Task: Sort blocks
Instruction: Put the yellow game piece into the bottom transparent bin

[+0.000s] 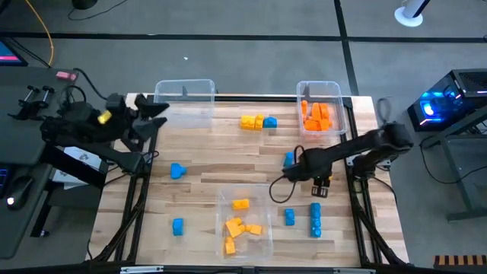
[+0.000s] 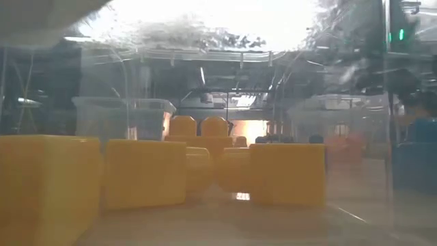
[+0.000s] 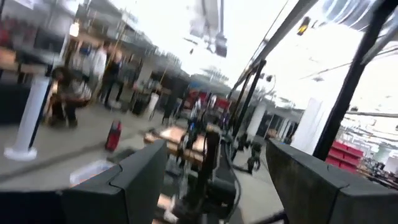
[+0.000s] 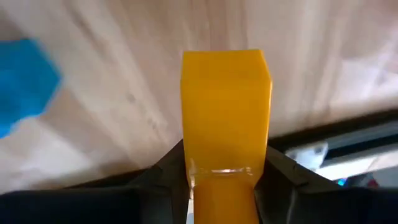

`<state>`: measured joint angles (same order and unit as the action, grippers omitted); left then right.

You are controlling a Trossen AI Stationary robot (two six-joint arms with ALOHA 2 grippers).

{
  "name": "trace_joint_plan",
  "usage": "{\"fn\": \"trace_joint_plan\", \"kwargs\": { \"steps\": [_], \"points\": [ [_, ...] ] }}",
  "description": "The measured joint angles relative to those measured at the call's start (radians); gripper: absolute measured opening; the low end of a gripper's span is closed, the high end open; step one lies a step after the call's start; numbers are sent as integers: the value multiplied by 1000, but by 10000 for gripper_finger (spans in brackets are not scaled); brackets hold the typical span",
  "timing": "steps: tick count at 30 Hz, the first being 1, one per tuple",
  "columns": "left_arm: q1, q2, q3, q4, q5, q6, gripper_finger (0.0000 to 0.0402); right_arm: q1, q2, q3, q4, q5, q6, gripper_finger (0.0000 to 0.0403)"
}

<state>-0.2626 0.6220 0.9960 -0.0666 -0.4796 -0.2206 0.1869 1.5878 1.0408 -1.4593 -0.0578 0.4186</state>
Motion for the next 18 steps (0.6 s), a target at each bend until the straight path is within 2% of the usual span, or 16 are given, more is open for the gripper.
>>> {"fn": "trace_joint_plan", "kwargs": {
  "steps": [4,6,9,14,18],
  "points": [
    [0,-8,26,17,-1,87,261,25,-135,119,-6,-54,115,128],
    [0,-9,31,14,-4,119,261,36,-194,178,83,-100,186,128],
    [0,-8,32,8,-4,148,261,52,-244,248,330,-117,288,128],
    [0,-4,33,-29,-5,154,261,74,-208,299,748,-103,315,128],
    [0,0,33,-47,-5,154,261,88,-105,305,852,-104,315,128]
  ]
}}
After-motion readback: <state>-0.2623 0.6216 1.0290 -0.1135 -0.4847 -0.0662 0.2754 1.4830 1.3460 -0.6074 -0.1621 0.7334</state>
